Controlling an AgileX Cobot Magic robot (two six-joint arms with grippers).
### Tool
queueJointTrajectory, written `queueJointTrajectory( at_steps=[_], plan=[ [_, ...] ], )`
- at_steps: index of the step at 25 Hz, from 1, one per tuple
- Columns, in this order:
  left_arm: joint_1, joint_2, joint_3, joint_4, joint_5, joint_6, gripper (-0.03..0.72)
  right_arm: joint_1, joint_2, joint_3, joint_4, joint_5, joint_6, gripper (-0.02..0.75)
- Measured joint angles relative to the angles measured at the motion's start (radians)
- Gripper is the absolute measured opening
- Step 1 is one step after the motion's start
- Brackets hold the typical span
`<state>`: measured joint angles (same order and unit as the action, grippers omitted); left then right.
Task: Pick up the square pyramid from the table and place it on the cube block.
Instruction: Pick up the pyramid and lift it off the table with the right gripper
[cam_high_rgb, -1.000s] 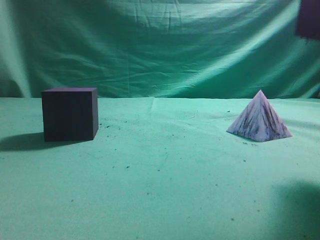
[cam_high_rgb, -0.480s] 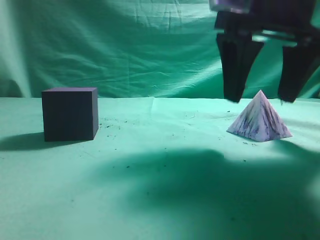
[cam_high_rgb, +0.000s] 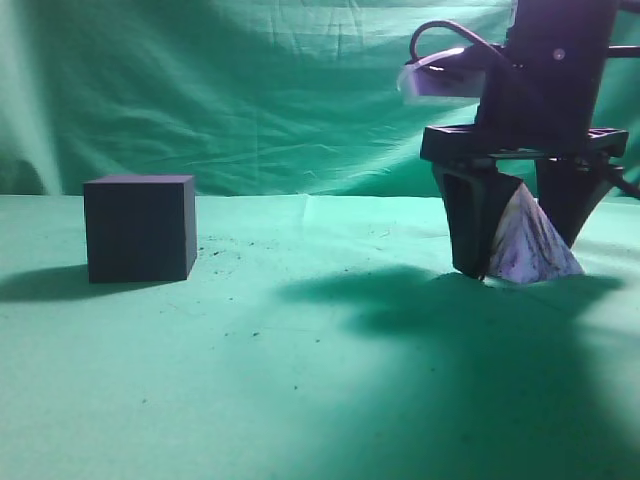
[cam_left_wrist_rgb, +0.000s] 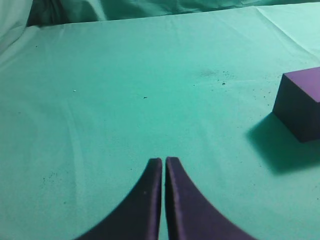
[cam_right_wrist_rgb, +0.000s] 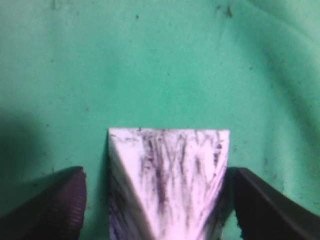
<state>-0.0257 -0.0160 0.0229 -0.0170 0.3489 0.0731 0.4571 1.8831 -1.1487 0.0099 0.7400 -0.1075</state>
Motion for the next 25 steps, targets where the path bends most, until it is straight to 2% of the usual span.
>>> queueJointTrajectory(
  at_steps=[2,5,6,12,17,21,25],
  plan=[
    [0.0,0.0,0.0,0.0,0.0,0.0,0.0,0.002,0.002,-0.004,-0.007,0.004,0.0,0.586],
    [0.0,0.0,0.0,0.0,0.0,0.0,0.0,0.002,0.002,-0.006,-0.009,0.002,0.002,0.412],
    [0.0,0.0,0.0,0.0,0.0,0.0,0.0,0.004,0.002,-0.008,-0.013,0.006,0.004,0.388],
    [0.0,0.0,0.0,0.0,0.0,0.0,0.0,0.007,0.004,-0.035,-0.049,0.056,0.026,0.386],
    [0.0,0.0,0.0,0.0,0.0,0.0,0.0,0.022,-0.011,-0.156,-0.073,0.169,0.021,0.386],
    [0.0,0.0,0.0,0.0,0.0,0.0,0.0,0.122,-0.049,-0.326,-0.079,0.274,-0.01,0.386],
    [0.0,0.0,0.0,0.0,0.0,0.0,0.0,0.272,-0.033,-0.488,-0.055,0.33,0.003,0.386]
  ],
)
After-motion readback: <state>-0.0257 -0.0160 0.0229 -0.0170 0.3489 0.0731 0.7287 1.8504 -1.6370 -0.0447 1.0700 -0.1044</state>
